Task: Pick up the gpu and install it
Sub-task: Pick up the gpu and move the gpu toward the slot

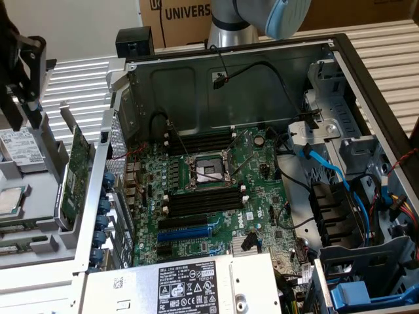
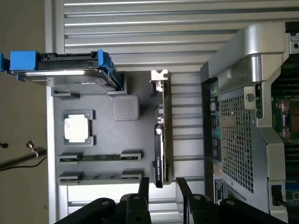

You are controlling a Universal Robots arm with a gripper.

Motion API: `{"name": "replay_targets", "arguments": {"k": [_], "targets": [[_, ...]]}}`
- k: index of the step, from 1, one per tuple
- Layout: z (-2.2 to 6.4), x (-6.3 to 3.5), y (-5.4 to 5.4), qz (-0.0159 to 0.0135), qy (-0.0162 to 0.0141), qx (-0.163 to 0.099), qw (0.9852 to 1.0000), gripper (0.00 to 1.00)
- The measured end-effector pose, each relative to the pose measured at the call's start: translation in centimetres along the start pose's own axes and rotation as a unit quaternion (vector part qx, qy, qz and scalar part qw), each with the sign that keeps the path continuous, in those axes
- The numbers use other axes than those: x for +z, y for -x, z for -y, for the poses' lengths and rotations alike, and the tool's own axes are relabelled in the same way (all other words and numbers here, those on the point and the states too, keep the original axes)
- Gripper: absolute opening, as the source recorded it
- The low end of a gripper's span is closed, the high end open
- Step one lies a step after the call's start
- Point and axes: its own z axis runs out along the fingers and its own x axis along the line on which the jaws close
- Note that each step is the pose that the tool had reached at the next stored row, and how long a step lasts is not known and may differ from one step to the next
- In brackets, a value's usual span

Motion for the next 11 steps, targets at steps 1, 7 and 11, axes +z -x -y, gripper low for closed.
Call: {"name": "replay_targets", "arguments": {"k": [1,7,11], "targets": [[0.06,0.16,0.0,0.0002,0.0001,0.0,1.0,0.36],[0.35,0.87,0.0,0.0003,0.0001,0.0,1.0,0.36],[0.51,2.5,0.0,0.0003,0.0001,0.0,1.0,0.36]]}}
